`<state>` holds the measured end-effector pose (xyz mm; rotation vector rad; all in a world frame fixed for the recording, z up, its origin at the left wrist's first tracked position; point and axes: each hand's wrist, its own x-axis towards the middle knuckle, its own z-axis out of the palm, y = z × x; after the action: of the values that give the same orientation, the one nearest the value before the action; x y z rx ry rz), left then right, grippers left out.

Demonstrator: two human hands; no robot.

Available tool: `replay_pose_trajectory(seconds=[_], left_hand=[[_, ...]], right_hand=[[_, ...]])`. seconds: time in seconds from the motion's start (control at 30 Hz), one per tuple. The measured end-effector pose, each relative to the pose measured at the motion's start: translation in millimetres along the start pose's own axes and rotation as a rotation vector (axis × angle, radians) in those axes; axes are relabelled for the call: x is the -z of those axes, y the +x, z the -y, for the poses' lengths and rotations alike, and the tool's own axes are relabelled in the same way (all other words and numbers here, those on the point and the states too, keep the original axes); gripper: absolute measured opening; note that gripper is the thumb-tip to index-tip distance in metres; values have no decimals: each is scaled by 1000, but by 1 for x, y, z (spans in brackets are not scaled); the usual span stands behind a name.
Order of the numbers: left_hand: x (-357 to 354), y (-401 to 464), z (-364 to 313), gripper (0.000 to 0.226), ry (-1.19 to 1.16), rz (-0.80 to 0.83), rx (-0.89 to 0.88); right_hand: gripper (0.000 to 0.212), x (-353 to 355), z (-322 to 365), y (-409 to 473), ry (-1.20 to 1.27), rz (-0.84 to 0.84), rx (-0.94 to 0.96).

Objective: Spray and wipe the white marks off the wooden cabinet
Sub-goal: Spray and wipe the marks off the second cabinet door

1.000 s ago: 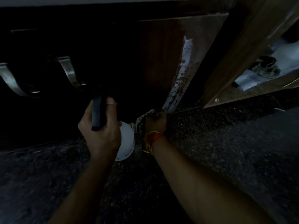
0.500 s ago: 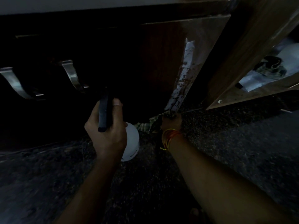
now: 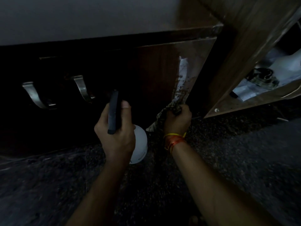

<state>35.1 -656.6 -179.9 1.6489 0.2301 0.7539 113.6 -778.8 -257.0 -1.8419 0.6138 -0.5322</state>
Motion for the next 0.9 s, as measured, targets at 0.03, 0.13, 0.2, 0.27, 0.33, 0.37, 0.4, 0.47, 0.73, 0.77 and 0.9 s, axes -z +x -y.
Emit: replay_pose_trajectory(seconds=[0.03, 0.13, 0.2, 0.27, 0.33, 0.37, 0.4, 0.47, 0.73, 0.77, 0.9], left_hand=[[0, 0, -2, 40, 9, -4, -2], [0, 1, -10, 27, 31, -11, -13], [0, 0, -15, 25, 24, -14, -33], [0, -1, -19, 21, 14, -12, -41], [-1, -3, -24, 20, 12, -9, -34], [-1, -3, -26, 20, 13, -11, -33], [-1, -4, -29, 20, 14, -12, -32], [0, -4, -33, 21, 6, -14, -26], [1, -2, -55, 25, -16, -34, -12], [2, -2, -57, 23, -21, -36, -11], [5, -2, -61, 21, -23, -34, -21]], right_hand=[[20, 4, 13, 0, 25, -24, 37], [23, 17, 54, -2, 102, -89, 164], [24, 22, 66, -1, 104, -110, 222], [26, 25, 63, -3, 95, -95, 235], [28, 26, 55, -5, 62, -67, 246], [28, 26, 52, -6, 53, -48, 248], [27, 27, 51, -6, 46, -28, 245], [22, 31, 57, -4, 16, -26, 243], [22, 52, 124, 4, 76, -80, 452], [22, 52, 125, 5, 80, -74, 463], [26, 52, 103, 2, -1, -29, 473]])
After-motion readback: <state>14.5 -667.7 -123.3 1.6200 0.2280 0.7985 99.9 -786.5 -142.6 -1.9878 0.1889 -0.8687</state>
